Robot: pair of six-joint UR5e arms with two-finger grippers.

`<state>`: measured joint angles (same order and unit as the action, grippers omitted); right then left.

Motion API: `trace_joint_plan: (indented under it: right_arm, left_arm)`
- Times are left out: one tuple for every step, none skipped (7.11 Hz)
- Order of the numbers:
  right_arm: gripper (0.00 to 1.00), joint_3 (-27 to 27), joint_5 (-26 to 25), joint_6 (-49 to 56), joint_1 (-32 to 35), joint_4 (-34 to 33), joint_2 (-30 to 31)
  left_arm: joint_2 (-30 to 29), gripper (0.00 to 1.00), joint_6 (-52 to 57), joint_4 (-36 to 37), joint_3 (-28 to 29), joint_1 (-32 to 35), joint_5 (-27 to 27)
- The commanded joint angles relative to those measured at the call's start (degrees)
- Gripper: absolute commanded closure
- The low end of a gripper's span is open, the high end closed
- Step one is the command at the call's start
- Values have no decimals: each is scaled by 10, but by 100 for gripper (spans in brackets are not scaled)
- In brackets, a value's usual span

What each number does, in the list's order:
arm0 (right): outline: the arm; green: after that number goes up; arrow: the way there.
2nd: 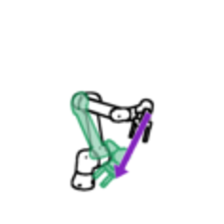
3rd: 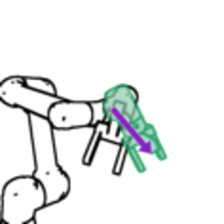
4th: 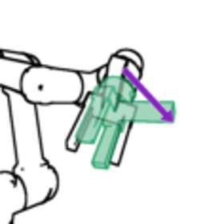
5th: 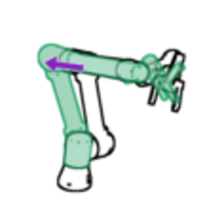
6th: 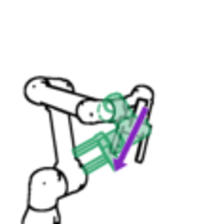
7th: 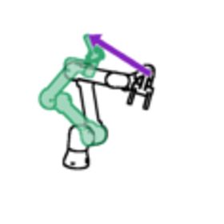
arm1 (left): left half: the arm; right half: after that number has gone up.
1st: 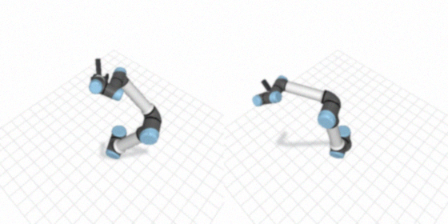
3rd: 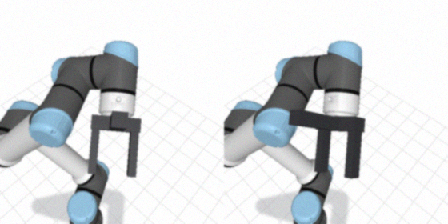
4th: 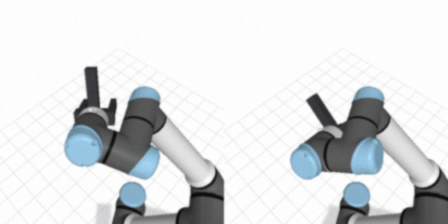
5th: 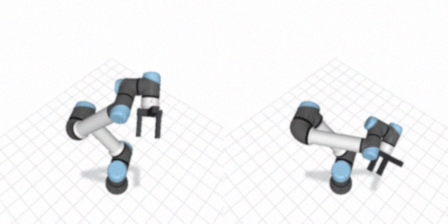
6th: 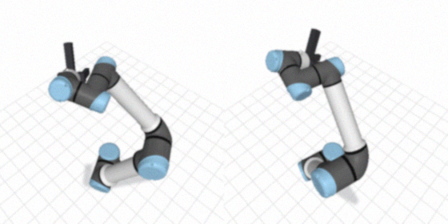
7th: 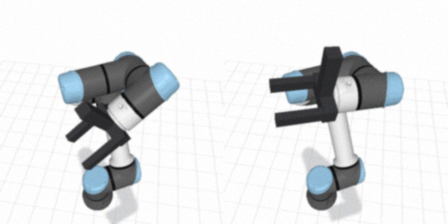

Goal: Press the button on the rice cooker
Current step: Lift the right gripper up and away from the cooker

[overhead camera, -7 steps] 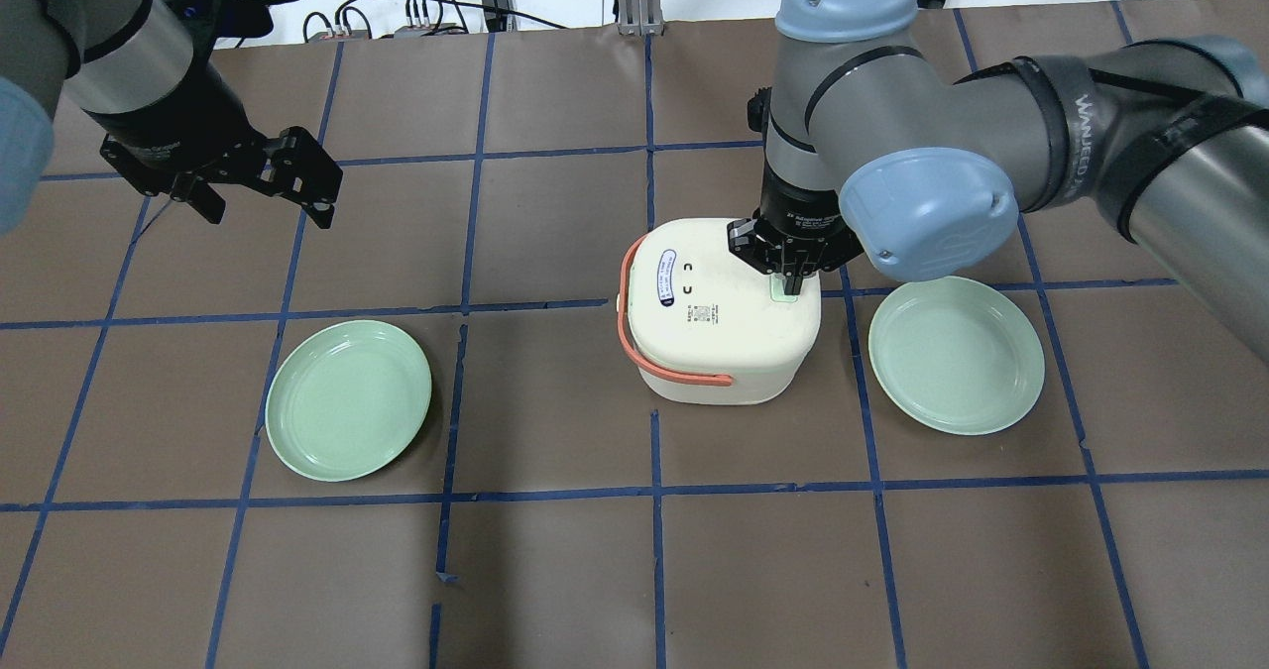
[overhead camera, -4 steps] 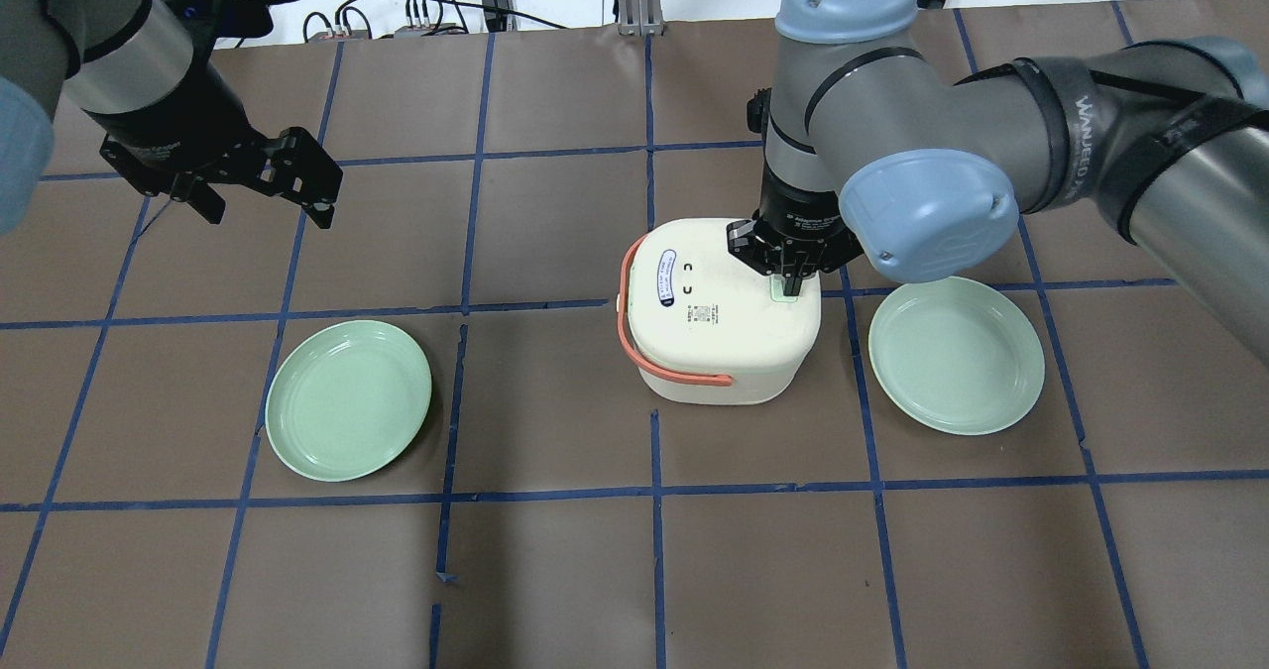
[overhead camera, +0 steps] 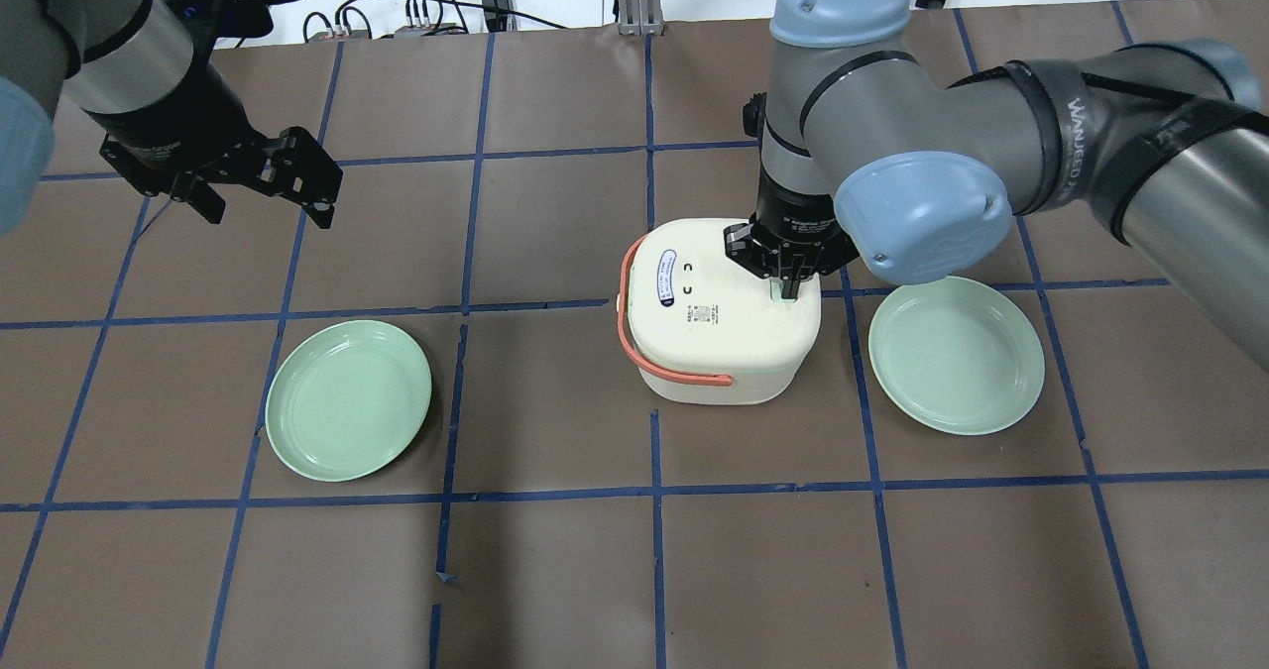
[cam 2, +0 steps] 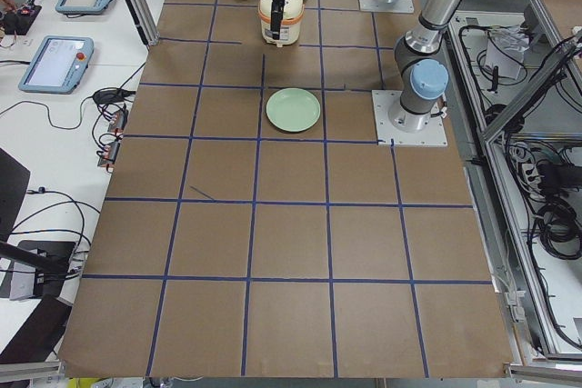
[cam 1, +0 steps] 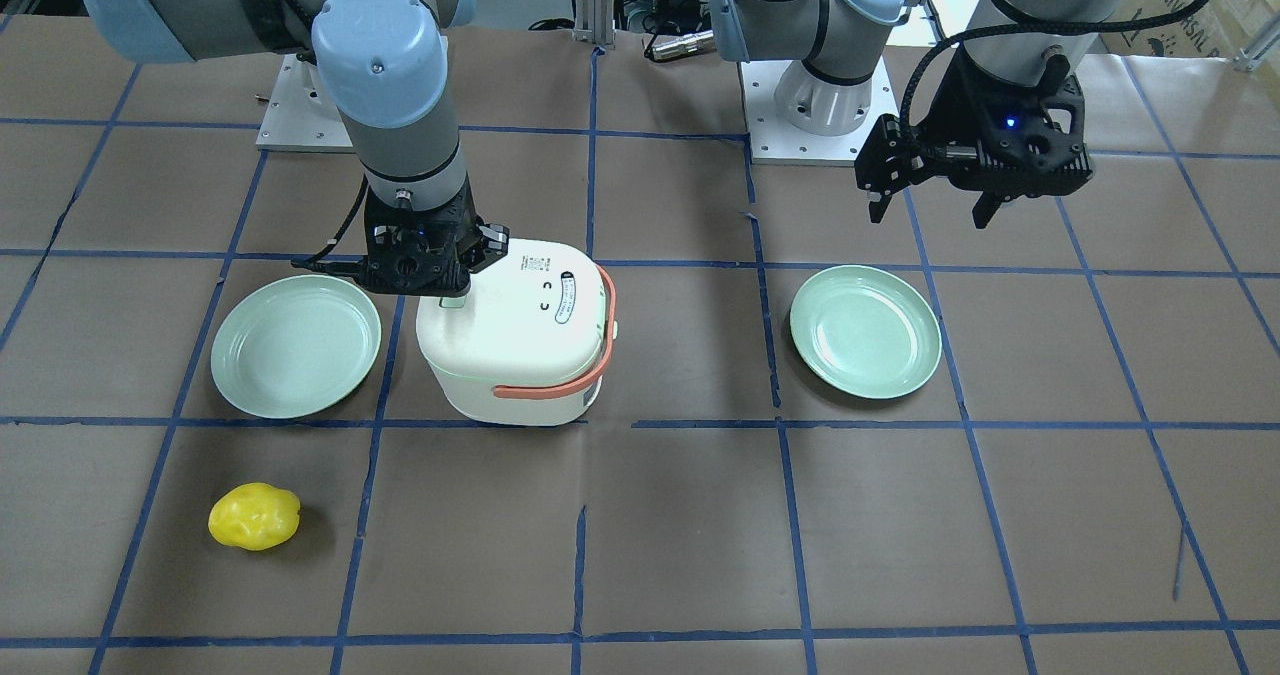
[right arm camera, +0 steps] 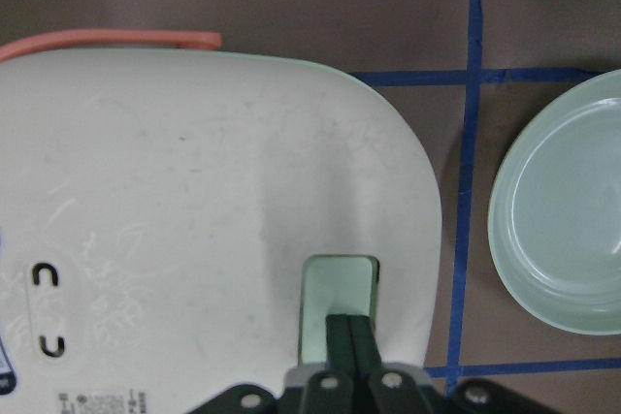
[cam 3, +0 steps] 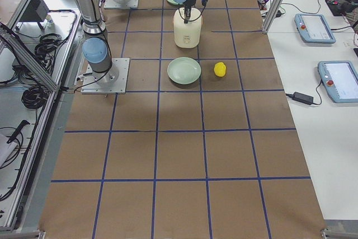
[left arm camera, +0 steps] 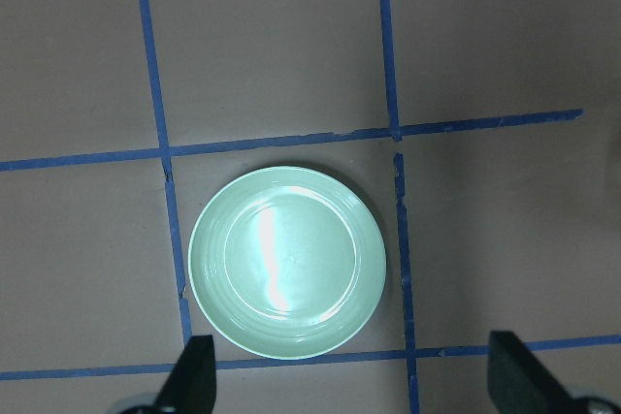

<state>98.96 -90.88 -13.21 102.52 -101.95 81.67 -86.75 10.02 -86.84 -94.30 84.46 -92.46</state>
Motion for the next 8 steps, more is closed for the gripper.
trace_joint_plan:
  right_arm:
    - [86,0,0,-1,0,-1,0]
    - [81,-12,-4,-3,0,3,4]
    - [68,-36,-10,-4,-1,22,6]
    - [42,-78,-11,-3,-4,59,4]
    - [17,-123,-11,0,-9,80,-1]
    - [10,-147,-11,8,-18,100,-1]
    - [6,-150,-12,39,-41,105,0]
    - [4,-150,-9,97,-76,105,3]
  left_arm:
    - [0,0,0,0,0,0,0]
    - [0,0,0,0,0,0,0]
    - [0,0,0,0,0,0,0]
    - [0,0,0,0,0,0,0]
    - [0,0,0,0,0,0,0]
    - [0,0,0,0,0,0,0]
    - [0,0,0,0,0,0,0]
    - [0,0,0,0,0,0,0]
